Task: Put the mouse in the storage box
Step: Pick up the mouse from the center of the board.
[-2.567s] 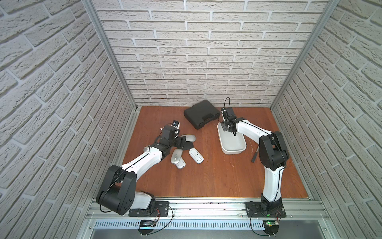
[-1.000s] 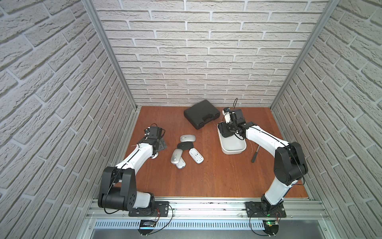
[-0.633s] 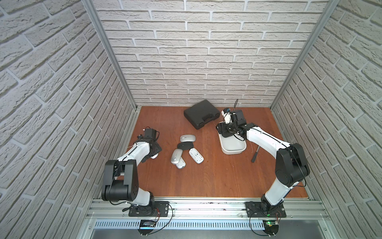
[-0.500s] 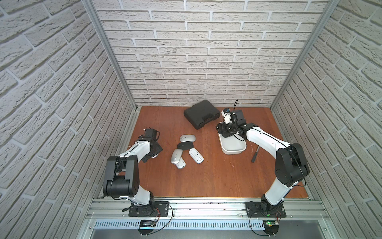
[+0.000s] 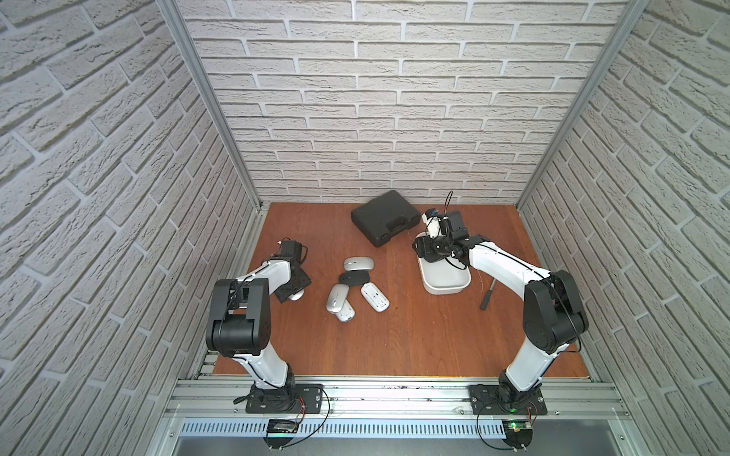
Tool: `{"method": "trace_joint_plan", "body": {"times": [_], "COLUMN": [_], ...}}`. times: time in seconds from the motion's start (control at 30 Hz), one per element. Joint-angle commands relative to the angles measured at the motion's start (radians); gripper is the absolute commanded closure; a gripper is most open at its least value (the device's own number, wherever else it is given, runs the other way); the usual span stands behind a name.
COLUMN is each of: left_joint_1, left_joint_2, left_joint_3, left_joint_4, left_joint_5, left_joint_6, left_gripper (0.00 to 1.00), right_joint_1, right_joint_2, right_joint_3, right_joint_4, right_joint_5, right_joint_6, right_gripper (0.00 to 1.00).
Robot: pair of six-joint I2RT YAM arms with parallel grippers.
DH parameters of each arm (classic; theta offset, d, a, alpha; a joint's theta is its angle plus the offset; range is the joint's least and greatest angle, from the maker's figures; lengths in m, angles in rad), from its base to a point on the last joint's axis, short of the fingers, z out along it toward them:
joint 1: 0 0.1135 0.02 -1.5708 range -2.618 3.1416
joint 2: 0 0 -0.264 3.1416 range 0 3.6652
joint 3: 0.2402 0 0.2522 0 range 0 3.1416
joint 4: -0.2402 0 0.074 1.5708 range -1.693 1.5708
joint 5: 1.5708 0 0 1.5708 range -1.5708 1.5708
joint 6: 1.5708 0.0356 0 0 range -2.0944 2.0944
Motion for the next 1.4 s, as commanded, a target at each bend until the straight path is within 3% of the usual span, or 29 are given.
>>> {"method": "trace_joint_plan", "body": {"times": [0.0, 0.1, 0.23, 0.37, 0.47, 0.63, 0.77, 1.03, 1.37], "left_joint_1": [0.01, 0.01, -0.011, -0.109, -0.242, -0.441, -0.516, -0.54, -0.55], "left_joint_2": [0.033, 0.015, -0.027, -0.091, -0.139, -0.189, -0.185, -0.174, -0.218], "left_joint_3": [-0.006, -0.012, -0.012, -0.001, 0.021, 0.026, 0.034, 0.029, -0.008], "left_joint_4": [-0.007, 0.01, 0.026, 0.082, 0.164, 0.368, 0.458, 0.529, 0.55], "left_joint_5": [0.028, 0.041, 0.032, -0.02, -0.044, 0.06, 0.213, 0.414, 0.511], "left_joint_6": [0.006, 0.023, 0.041, 0.094, 0.199, 0.445, 0.575, 0.611, 0.635], "left_gripper": [0.32, 0.41, 0.41, 0.42, 0.43, 0.42, 0.41, 0.43, 0.44], "right_joint_1": [0.002, 0.002, 0.004, 0.004, 0.003, 0.004, 0.007, 0.074, 0.144], "right_joint_2": [-0.013, -0.038, -0.049, -0.071, -0.099, -0.152, -0.187, -0.148, -0.043], "right_joint_3": [0.012, 0.001, 0.004, -0.007, -0.023, -0.052, -0.094, -0.103, -0.03], "right_joint_4": [-0.006, 0.01, 0.003, 0.019, 0.036, 0.074, 0.18, 0.328, 0.304], "right_joint_5": [-0.02, -0.039, -0.062, -0.103, -0.134, -0.246, -0.382, -0.546, -0.529], "right_joint_6": [0.011, 0.026, 0.048, 0.081, 0.113, 0.207, 0.332, 0.481, 0.485], "right_gripper": [0.29, 0.29, 0.31, 0.34, 0.34, 0.35, 0.38, 0.37, 0.37]}}
